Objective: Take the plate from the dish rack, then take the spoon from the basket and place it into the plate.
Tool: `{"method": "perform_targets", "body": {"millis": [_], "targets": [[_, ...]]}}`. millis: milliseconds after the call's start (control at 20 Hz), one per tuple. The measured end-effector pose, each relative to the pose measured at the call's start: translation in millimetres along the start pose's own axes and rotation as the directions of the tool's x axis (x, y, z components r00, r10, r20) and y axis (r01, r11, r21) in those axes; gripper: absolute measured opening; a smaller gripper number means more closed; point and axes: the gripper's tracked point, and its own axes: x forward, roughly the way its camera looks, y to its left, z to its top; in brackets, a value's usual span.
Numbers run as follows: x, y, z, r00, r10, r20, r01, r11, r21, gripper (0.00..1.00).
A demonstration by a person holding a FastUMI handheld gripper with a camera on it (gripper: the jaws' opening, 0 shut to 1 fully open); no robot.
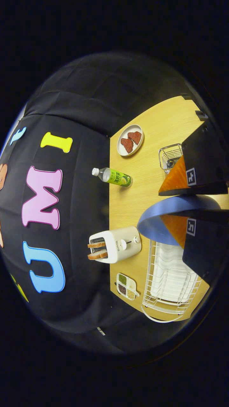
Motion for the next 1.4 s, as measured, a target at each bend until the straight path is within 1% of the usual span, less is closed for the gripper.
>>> {"method": "perform_targets", "body": {"millis": [100,250,300,400,600,750,900,1050,1150,1300,1400], "targets": [[-7,1,0,0.999,0.048,-0.001,-0.048,0.999,0.023,0.22],[-34,-4,3,0.987,0.159,-0.002,-0.158,0.981,0.110,0.21],[-47,-12,4,0.981,0.196,0.005,-0.195,0.971,0.136,0.21],[-73,-31,10,0.969,0.242,0.040,-0.245,0.958,0.147,0.21],[-121,-90,0,0.958,0.272,0.090,-0.282,0.950,0.133,0.21],[-135,-136,-36,0.958,0.282,0.047,-0.286,0.939,0.190,0.21],[-129,-177,-81,0.955,0.296,-0.025,-0.277,0.917,0.286,0.21],[-104,-203,-123,0.941,0.322,-0.102,-0.266,0.892,0.366,0.21],[-80,-206,-145,0.924,0.354,-0.144,-0.272,0.874,0.401,0.21],[-38,-201,-166,0.895,0.408,-0.181,-0.292,0.843,0.451,0.21],[-10,-197,-177,0.882,0.422,-0.209,-0.294,0.841,0.454,0.22]]}}
